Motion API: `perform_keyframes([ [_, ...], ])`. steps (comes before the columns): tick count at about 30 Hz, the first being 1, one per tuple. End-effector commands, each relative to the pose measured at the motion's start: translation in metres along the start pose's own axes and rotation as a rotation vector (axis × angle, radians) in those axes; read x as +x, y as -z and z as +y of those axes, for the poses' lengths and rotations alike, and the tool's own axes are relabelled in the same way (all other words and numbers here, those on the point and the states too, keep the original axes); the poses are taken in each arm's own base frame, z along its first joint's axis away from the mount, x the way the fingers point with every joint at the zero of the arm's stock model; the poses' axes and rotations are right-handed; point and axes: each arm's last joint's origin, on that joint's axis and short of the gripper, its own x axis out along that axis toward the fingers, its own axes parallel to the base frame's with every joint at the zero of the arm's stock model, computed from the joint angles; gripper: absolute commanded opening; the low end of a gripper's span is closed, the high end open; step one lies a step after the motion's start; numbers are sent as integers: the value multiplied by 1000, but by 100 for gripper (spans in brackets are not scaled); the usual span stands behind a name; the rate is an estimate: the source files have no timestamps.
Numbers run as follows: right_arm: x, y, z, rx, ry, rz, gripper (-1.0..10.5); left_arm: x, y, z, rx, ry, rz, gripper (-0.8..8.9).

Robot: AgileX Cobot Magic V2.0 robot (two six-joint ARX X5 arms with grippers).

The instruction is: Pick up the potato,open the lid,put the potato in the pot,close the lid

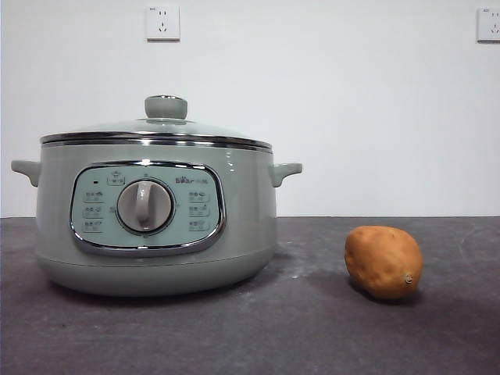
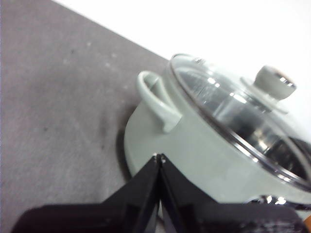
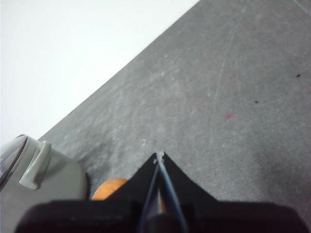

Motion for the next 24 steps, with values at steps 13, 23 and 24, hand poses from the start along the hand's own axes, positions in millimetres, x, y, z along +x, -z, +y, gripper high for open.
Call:
perform_keyframes([
  [13,-6,-58,47,-241,-15,39,-4,-11,-53,-32,166,10,-21,-8],
  [23,16,-107,92,-351,-142,233,-3,5,-112,-63,319,12,146,-5],
  [24,19,-110,95,-358,-148,260,-2,7,-116,-65,324,23,170,-5],
])
